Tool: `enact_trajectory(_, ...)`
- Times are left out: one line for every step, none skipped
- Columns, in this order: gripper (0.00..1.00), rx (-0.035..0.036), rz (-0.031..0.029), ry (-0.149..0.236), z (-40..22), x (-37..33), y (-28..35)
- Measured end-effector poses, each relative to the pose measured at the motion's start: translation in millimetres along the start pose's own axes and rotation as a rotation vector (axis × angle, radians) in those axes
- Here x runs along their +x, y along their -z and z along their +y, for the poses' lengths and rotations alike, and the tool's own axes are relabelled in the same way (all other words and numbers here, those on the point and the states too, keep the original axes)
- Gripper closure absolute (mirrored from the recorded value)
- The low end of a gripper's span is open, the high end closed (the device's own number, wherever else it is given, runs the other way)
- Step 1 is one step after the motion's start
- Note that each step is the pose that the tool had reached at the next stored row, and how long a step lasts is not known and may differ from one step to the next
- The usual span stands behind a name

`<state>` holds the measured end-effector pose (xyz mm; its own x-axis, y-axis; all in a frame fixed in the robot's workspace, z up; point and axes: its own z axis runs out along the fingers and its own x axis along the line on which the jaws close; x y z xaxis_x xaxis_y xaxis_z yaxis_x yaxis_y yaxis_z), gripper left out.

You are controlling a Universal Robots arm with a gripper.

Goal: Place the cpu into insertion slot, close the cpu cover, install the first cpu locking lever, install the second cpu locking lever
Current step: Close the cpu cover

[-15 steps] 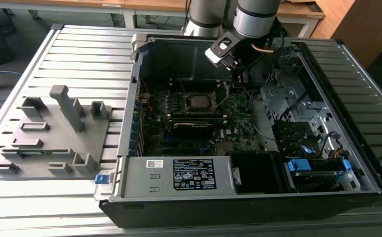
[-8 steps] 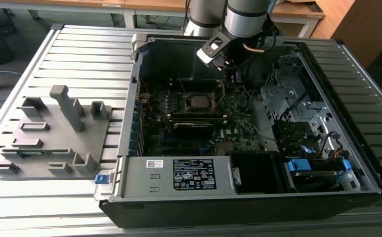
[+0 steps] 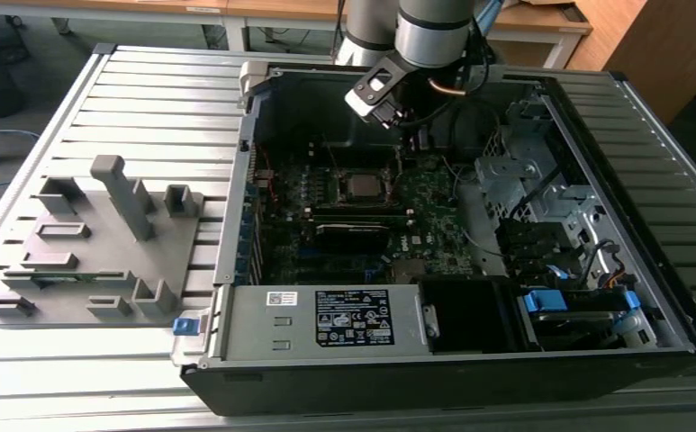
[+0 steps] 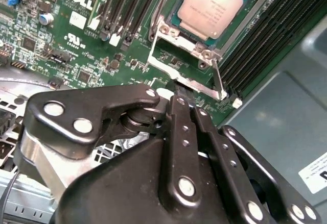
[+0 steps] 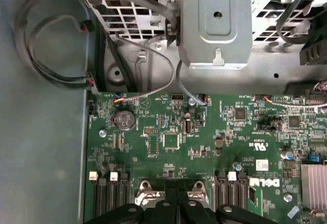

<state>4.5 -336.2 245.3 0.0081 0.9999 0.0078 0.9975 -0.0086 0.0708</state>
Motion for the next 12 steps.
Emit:
enact_trajectory(0.89,0.0,0.0,0.0,0.0,0.0,0.0)
enact_trajectory(0.89,-0.0001,0.0,0.0,0.0,0.0,0.0)
enact_trajectory(0.89,-0.0001,0.0,0.0,0.0,0.0,0.0)
enact_trajectory(0.89,0.0034,0.0,0.0,0.0,0.0,-0.1)
enact_trajectory(0.89,0.0134,-0.0002,0.0,0.0,0.0,-0.3)
enact_trajectory(0.89,0.0278,-0.0004,0.0,0.0,0.0,-0.7)
enact_trajectory(0.89,0.0401,-0.0004,0.0,-0.1,0.0,-0.9)
enact_trajectory(0.89,0.0422,-0.0006,0.0,-0.1,0.0,-0.9)
enact_trajectory(0.89,0.0433,-0.0007,0.0,-0.1,0.0,-0.8)
enact_trajectory(0.89,0.0444,-0.0007,0.0,-0.1,0.0,-0.8)
enact_trajectory(0.89,0.0453,-0.0005,0.0,-0.1,0.0,-0.9)
enact_trajectory(0.89,0.0461,-0.0005,0.0,-0.1,0.0,-1.0)
